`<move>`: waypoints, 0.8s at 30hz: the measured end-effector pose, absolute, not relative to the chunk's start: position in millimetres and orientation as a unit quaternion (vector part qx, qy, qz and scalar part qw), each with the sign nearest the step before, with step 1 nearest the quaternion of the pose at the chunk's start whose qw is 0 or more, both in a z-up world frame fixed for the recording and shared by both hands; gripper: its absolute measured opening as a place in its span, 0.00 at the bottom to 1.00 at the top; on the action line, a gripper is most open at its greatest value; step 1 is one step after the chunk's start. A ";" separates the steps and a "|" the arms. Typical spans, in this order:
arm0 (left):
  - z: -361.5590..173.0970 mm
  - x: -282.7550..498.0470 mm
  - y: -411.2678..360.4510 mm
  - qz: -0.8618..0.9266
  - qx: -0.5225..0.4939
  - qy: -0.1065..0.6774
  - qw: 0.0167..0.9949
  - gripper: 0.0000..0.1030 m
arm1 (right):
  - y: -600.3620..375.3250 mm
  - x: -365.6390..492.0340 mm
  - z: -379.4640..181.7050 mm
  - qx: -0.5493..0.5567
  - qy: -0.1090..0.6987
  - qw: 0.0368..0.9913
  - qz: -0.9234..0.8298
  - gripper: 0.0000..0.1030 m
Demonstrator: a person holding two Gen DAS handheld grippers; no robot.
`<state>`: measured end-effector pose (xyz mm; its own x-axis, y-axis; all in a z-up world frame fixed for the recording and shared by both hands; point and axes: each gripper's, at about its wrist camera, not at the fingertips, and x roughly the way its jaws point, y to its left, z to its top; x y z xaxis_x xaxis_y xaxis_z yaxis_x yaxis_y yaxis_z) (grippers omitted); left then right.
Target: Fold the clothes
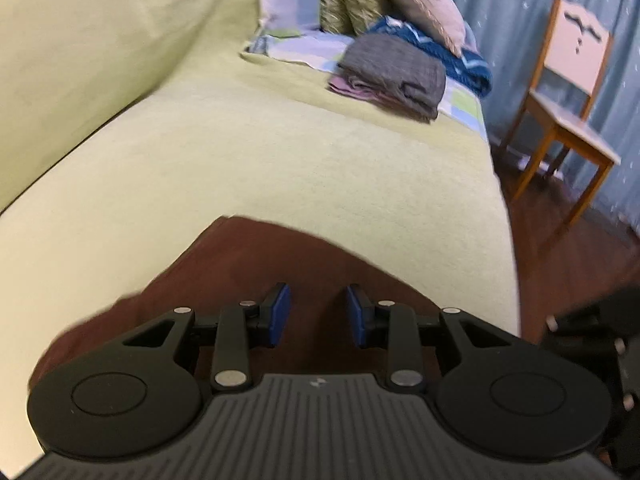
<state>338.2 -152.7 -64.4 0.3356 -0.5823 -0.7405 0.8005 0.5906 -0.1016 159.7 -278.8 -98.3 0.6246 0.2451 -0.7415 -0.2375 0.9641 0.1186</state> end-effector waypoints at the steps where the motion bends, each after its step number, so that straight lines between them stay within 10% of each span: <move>1: -66.2 340.9 -156.6 -0.429 0.143 0.383 0.805 0.45 | -275.5 155.4 -98.6 -0.006 0.406 0.904 0.133 0.31; 24: -48.6 302.0 -113.3 -0.319 0.202 0.411 0.830 0.48 | -268.4 155.8 -91.5 -0.002 0.414 0.899 0.143 0.45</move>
